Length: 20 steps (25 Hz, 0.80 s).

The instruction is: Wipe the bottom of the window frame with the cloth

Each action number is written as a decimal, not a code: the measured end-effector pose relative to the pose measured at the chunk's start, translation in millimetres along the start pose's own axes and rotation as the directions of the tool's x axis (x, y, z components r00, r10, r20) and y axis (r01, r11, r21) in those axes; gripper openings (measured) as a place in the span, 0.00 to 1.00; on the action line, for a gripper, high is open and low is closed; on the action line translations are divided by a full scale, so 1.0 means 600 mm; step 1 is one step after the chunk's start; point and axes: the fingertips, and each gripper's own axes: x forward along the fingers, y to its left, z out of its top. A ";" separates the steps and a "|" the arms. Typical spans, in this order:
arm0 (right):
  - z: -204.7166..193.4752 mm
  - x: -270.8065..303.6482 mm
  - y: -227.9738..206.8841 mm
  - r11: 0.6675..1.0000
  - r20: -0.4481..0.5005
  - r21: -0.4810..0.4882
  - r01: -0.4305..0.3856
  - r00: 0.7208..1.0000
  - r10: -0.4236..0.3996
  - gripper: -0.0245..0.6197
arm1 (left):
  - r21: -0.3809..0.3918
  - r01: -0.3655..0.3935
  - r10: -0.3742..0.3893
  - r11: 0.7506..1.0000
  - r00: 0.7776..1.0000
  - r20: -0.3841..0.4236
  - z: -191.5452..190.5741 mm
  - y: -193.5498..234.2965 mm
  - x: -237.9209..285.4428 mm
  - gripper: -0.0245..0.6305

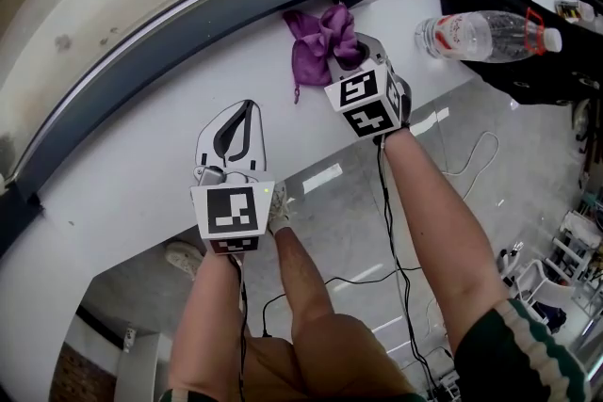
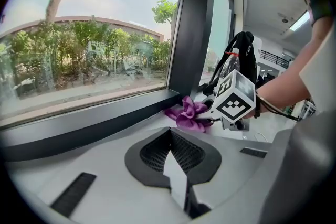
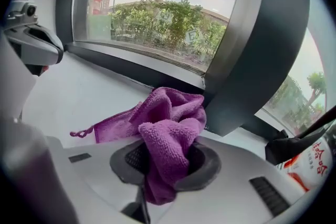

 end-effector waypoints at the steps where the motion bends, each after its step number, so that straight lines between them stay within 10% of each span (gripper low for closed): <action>1: -0.002 -0.002 0.002 1.000 -0.004 -0.009 0.002 1.000 -0.002 0.20 | 0.002 0.002 -0.002 1.000 1.000 -0.002 -0.001 0.000 -0.001 0.05; 20: -0.088 -0.071 0.047 0.995 -0.029 0.047 0.091 0.996 -0.090 0.20 | 0.050 0.107 -0.106 0.993 0.994 -0.034 -0.021 -0.093 -0.026 0.05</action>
